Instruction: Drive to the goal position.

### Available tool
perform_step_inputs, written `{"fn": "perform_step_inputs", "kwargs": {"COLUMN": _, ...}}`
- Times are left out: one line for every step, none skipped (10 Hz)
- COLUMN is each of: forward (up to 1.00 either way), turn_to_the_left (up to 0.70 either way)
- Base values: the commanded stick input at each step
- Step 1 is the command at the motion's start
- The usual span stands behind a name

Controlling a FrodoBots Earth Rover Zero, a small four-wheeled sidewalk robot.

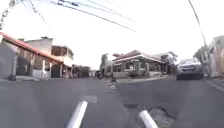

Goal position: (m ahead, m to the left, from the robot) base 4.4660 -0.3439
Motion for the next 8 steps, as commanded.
{"fn": "perform_step_inputs", "kwargs": {"forward": 0.85, "turn_to_the_left": 0.00}}
{"fn": "perform_step_inputs", "kwargs": {"forward": 0.85, "turn_to_the_left": 0.00}}
{"fn": "perform_step_inputs", "kwargs": {"forward": 0.85, "turn_to_the_left": 0.00}}
{"fn": "perform_step_inputs", "kwargs": {"forward": 0.85, "turn_to_the_left": 0.00}}
{"fn": "perform_step_inputs", "kwargs": {"forward": 0.85, "turn_to_the_left": 0.00}}
{"fn": "perform_step_inputs", "kwargs": {"forward": 0.85, "turn_to_the_left": 0.00}}
{"fn": "perform_step_inputs", "kwargs": {"forward": 0.85, "turn_to_the_left": 0.00}}
{"fn": "perform_step_inputs", "kwargs": {"forward": 0.85, "turn_to_the_left": 0.00}}
